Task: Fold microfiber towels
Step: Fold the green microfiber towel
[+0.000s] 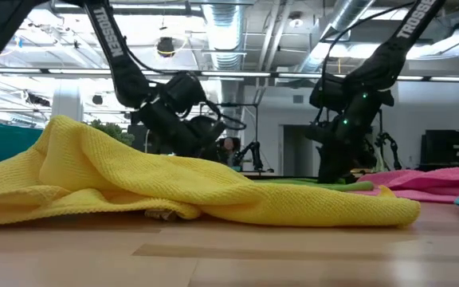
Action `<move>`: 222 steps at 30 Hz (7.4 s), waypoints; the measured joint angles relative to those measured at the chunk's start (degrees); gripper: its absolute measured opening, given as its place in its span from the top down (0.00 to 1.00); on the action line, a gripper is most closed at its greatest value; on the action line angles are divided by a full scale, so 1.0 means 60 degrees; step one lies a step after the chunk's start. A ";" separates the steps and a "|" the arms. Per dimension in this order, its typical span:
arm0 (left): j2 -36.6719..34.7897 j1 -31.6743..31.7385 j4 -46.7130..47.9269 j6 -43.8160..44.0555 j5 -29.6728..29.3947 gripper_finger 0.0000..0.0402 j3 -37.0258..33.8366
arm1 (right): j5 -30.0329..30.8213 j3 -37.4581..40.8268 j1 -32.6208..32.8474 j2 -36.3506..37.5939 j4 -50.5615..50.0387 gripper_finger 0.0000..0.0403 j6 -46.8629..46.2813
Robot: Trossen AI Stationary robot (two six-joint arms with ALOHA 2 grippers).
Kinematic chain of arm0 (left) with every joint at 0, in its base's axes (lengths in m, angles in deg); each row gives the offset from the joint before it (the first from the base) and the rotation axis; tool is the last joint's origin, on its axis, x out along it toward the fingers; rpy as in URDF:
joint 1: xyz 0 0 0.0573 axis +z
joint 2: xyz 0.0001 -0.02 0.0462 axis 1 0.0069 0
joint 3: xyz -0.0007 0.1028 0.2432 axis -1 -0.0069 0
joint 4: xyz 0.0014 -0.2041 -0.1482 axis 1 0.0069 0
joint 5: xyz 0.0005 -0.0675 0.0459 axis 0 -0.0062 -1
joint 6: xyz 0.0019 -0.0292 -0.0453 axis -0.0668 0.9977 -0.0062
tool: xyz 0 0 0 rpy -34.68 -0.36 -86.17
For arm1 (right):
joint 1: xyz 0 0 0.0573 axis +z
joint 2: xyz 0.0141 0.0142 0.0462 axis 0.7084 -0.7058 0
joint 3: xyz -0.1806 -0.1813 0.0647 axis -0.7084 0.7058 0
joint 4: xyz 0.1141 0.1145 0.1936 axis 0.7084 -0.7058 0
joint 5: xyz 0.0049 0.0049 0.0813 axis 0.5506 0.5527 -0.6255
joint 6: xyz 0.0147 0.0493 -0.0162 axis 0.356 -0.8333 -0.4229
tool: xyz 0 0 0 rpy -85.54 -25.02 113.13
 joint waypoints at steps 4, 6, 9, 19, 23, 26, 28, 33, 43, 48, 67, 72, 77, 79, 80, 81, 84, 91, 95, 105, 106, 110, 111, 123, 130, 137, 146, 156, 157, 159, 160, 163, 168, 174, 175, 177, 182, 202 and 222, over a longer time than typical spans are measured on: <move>0.0031 0.0096 0.0006 -0.0092 0.0019 0.75 0.0014 | 0.0268 0.0022 -0.0078 0.0338 -0.0125 0.80 -0.0019; 0.0031 0.0085 0.0011 -0.0088 -0.0042 0.75 0.0014 | 0.0518 0.0022 -0.0193 0.0696 -0.0111 0.80 -0.0020; 0.0031 0.0085 0.0004 0.0052 -0.0016 0.75 0.0014 | 0.0540 0.0022 -0.0352 0.1282 -0.0069 0.80 -0.0010; -0.0029 0.0095 -0.0085 0.0815 0.0899 0.76 0.0025 | -0.0218 0.0110 0.1072 0.2390 -0.0402 0.80 0.0819; -0.0180 0.0047 0.0002 0.1040 0.1249 0.76 0.0025 | -0.0241 0.0576 0.2030 0.2288 -0.0325 0.80 0.0941; -0.0450 0.0037 0.0062 0.1216 0.1310 0.76 0.0025 | -0.0230 0.1040 0.2528 0.2276 -0.0328 0.80 0.0829; -0.0675 0.0032 0.0057 0.1386 0.1281 0.76 0.0025 | -0.0223 0.1306 0.2807 0.2285 -0.0271 0.80 0.0612; -0.1415 -0.0219 0.0071 0.1604 0.1257 0.76 0.0025 | -0.0219 0.1545 0.3340 0.2329 -0.0308 0.80 0.0309; -0.3858 -0.1280 0.0146 0.1672 0.0148 0.76 0.0032 | -0.0240 0.1555 0.3480 0.4163 -0.0245 0.80 0.0498; -0.5260 -0.2134 0.0249 0.1774 -0.0843 0.76 0.0036 | -0.0241 0.1555 0.3292 0.5678 -0.0407 0.80 0.0841; -0.6193 -0.4786 0.1976 0.2423 -0.4961 0.76 0.0032 | -0.0213 0.1555 0.3311 0.7726 -0.0110 0.80 0.0122; -0.6100 -0.4796 0.1906 0.3160 -0.4944 0.76 0.0029 | 0.0013 0.1555 0.3313 0.7361 0.0151 0.80 0.0155; -0.6103 -0.4942 0.1752 0.3598 -0.5075 0.76 0.0032 | 0.0040 0.1548 0.3426 0.6954 0.0445 0.80 0.0085; -0.6103 -0.5006 0.1674 0.3636 -0.5078 0.76 0.0032 | 0.0036 0.1548 0.3533 0.6824 0.0440 0.80 0.0085; -0.6103 -0.5036 0.1650 0.3639 -0.5077 0.76 0.0032 | 0.0036 0.1548 0.3604 0.6791 0.0433 0.80 0.0085; -0.6103 -0.5046 0.1619 0.3642 -0.5080 0.76 0.0032 | 0.0038 0.1548 0.3669 0.6771 0.0426 0.80 0.0085; -0.6103 -0.5048 0.1586 0.3686 -0.5083 0.76 0.0032 | 0.0036 0.1548 0.3878 0.6729 0.0427 0.80 0.0082; -0.6103 -0.4984 0.1522 0.3390 -0.6328 0.76 0.0032 | 0.0036 0.1548 0.3989 0.6729 0.0463 0.80 0.0129; -0.6103 -0.4983 0.1525 0.3012 -0.6993 0.73 0.0032 | 0.0036 0.1548 0.3911 0.6729 0.0515 0.80 0.0151; -0.6103 -0.4986 0.1490 0.3433 -0.7101 0.54 0.0032 | 0.0033 0.1548 0.3730 0.6729 0.0728 0.80 0.0162; -0.6103 -0.4986 0.1490 0.3456 -0.7101 0.53 0.0032 | 0.0033 0.1548 0.3730 0.6729 0.0725 0.80 0.0162; -0.6103 -0.4981 0.1456 0.3414 -0.7083 0.50 0.0032 | 0.0036 0.1548 0.3730 0.6729 0.0723 0.80 0.0162; -0.6103 -0.4965 0.1423 0.3507 -0.7080 0.49 0.0032 | 0.0040 0.1548 0.3730 0.6729 0.0722 0.80 0.0162; -0.6103 -0.4815 0.1388 0.3708 -0.7010 0.49 0.0032 | 0.0572 0.1548 0.3730 0.6729 0.0718 0.80 0.0176; -0.6103 -0.4815 0.1392 0.4017 -0.6863 0.49 0.0032 | 0.0578 0.1548 0.3730 0.6729 0.0722 0.80 0.0166; -0.5590 -0.4815 0.1383 0.4262 -0.6179 0.49 0.0060 | 0.0575 0.1549 0.3756 0.6584 0.0687 0.80 0.0169; -0.5141 -0.4024 0.1399 0.4267 -0.3118 0.49 0.0036 | 0.0336 0.1555 0.3884 0.5784 0.1030 0.80 0.0064; -0.5903 -0.2384 0.1463 0.3231 0.1275 0.49 0.0722 | 0.0258 0.1474 0.3719 0.5832 0.3440 0.80 -0.0494; -0.5947 -0.2314 0.1566 0.3024 0.1696 0.49 0.0934 | 0.0258 0.1342 0.3712 0.5826 0.3448 0.80 -0.0471; -0.6008 -0.2199 0.1999 0.2552 0.2344 0.49 0.1455 | 0.0261 0.0925 0.3718 0.5823 0.3129 0.80 -0.0224; -0.6009 -0.2152 0.2329 0.2260 0.2560 0.49 0.1770 | 0.0265 0.0674 0.3743 0.5818 0.2924 0.80 -0.0061; -0.6009 -0.2076 0.3985 0.1191 0.2807 0.49 0.2942 | 0.0301 -0.0216 0.3862 0.5689 0.2041 0.80 0.0420; -0.5999 -0.2076 0.7791 -0.0928 0.2095 0.49 0.5062 | 0.0874 -0.1795 0.3989 0.5432 -0.0078 0.80 0.1011; -0.6005 -0.2158 1.1010 -0.2347 0.0344 0.49 0.7333 | 0.1337 -0.3346 0.3982 0.5445 -0.2033 0.80 0.1084; -0.6005 -0.2193 1.1277 -0.2515 0.0134 0.49 0.7600 | 0.1337 -0.3563 0.3985 0.5489 -0.2216 0.80 0.1084; -0.6044 -0.2233 1.1679 -0.2935 -0.0082 0.49 0.8018 | 0.1337 -0.4060 0.3991 0.5554 -0.2405 0.80 0.1081; -0.6383 -0.2364 1.2152 -0.3600 -0.0042 0.49 0.8203 | 0.1345 -0.5044 0.4008 0.5658 -0.3592 0.80 0.1075; -0.6472 -0.3345 0.7220 -0.3729 -0.0929 0.49 0.1955 | 0.2890 -0.1859 0.5629 0.5415 -0.3342 0.80 -0.0350; -0.3291 -0.3836 0.1573 -0.2080 -0.1620 0.49 -0.1177 | 0.3103 0.2279 0.6258 0.5414 -0.1043 0.80 -0.2404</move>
